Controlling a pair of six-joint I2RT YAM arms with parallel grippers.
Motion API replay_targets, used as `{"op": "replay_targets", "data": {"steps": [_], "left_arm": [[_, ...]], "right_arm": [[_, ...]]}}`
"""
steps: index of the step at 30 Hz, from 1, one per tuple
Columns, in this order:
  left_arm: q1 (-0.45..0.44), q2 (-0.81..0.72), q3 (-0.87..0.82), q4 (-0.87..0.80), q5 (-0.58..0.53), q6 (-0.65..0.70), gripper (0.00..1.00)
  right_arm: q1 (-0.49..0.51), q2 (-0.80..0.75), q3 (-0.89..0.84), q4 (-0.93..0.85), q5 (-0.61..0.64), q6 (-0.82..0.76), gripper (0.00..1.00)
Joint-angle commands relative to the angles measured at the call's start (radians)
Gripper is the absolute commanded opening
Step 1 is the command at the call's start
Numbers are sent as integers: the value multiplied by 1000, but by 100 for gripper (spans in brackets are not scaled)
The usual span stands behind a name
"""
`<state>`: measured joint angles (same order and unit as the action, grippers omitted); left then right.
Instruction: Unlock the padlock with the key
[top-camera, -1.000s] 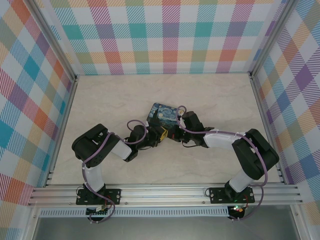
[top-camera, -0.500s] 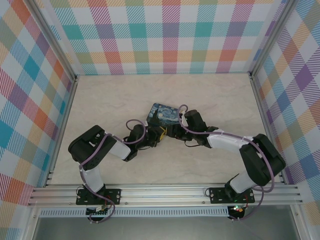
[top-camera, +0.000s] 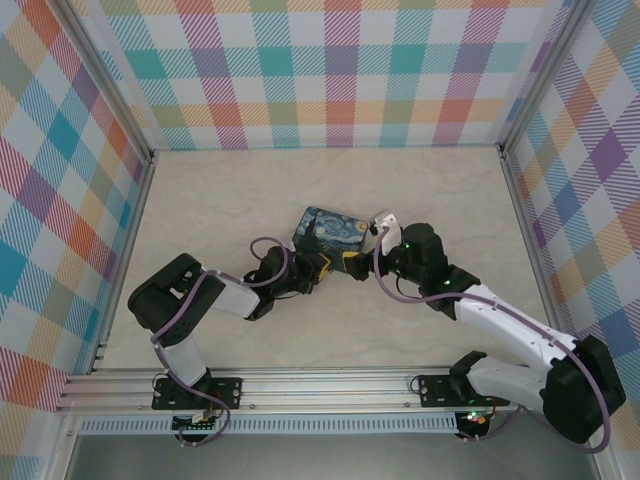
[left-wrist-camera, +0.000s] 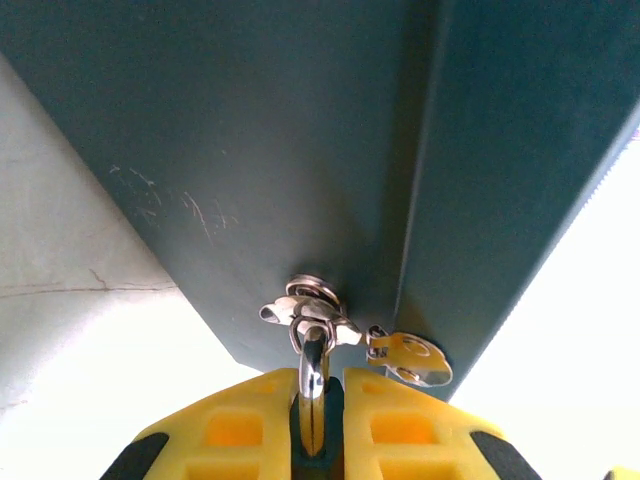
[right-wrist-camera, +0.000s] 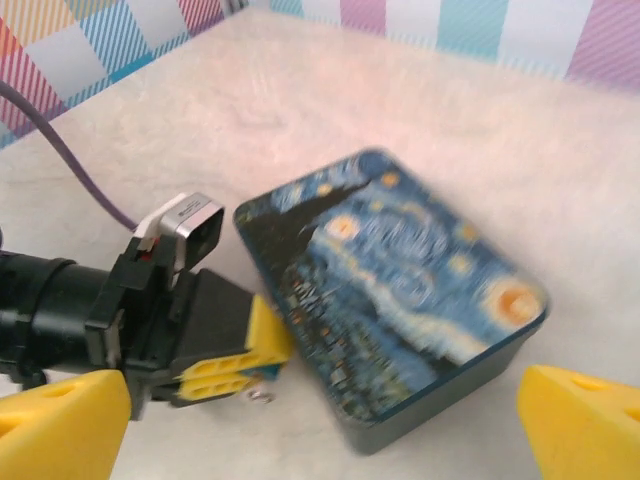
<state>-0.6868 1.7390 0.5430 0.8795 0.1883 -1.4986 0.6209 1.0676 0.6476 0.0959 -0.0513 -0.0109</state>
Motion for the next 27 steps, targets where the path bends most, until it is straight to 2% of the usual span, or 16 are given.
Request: {"op": "replay_targets", "data": {"steps": [1, 7, 11, 16, 20, 23, 27], "left_arm": [[-5, -45, 28, -17, -14, 6, 0], [3, -71, 48, -67, -10, 3, 0], [7, -94, 72, -132, -15, 5, 0], [9, -115, 93, -191, -23, -1, 0], [12, -132, 100, -229, -29, -10, 0], [13, -142, 99, -255, -35, -31, 0], [13, -144, 101, -262, -35, -71, 0]], "right_arm": [[-6, -20, 13, 19, 66, -216, 100], [-7, -24, 26, 45, 123, -250, 100], [-7, -30, 13, 34, 14, -359, 100], [-1, -14, 27, -64, -54, -545, 100], [53, 12, 21, -99, 34, -718, 100], [108, 29, -13, -34, 111, -825, 100], [145, 46, -32, 54, 146, -846, 100]]}}
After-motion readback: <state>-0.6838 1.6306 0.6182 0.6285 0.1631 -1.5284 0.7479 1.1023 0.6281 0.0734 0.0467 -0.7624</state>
